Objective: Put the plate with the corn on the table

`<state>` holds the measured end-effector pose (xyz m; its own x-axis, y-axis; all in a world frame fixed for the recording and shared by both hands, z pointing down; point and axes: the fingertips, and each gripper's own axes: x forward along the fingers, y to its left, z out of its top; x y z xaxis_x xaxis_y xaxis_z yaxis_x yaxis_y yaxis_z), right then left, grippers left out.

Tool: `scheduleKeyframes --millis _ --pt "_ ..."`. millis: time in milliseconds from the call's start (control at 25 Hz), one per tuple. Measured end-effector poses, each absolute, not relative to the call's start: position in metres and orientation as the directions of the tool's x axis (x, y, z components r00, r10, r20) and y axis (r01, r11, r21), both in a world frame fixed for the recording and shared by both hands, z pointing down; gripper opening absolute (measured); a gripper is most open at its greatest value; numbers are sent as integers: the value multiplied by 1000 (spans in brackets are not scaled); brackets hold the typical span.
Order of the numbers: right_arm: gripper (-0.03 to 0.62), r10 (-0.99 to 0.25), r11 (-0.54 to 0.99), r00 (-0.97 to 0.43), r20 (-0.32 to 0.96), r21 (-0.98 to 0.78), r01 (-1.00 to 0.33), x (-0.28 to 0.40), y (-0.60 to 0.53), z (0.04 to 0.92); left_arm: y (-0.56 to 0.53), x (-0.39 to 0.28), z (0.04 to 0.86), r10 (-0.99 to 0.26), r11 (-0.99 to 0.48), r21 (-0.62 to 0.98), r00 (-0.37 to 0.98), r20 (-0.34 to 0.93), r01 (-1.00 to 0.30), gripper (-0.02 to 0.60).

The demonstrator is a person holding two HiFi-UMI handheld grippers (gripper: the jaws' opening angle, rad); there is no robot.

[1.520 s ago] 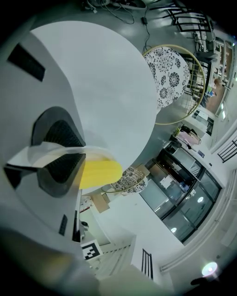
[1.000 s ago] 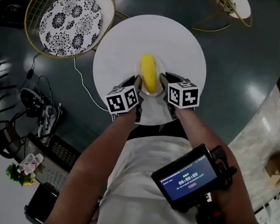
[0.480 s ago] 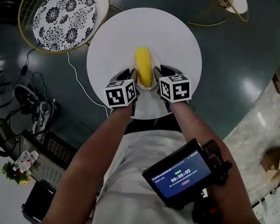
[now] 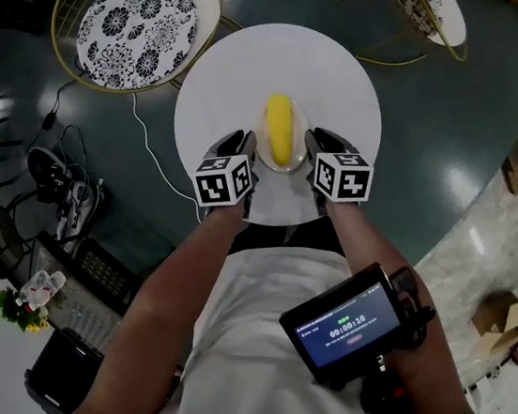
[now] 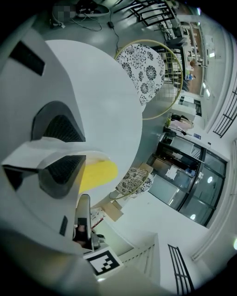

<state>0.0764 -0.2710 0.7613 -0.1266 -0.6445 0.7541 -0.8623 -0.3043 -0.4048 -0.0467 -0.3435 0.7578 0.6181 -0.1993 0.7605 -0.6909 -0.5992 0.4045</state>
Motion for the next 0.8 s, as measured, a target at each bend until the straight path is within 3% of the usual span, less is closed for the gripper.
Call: scheduleKeyframes --millis 520,560,680,800 --pt "49 -649 -241 -152 745 -391 -888 75 -266 740 -332 -64 743 -199 -584 434 639 743 -686 66" --pt "26 -649 -235 -157 745 -392 -889 75 -265 739 -330 -66 743 -198 -583 434 638 744 -687 66" --pt "6 -656 -212 -175 734 -402 -891 72 -263 733 -325 -72 739 -206 -585 428 636 743 -689 8" --pt "8 -667 -178 -209 715 -426 -887 66 -259 726 -320 -79 734 -220 -582 425 638 738 -693 8"
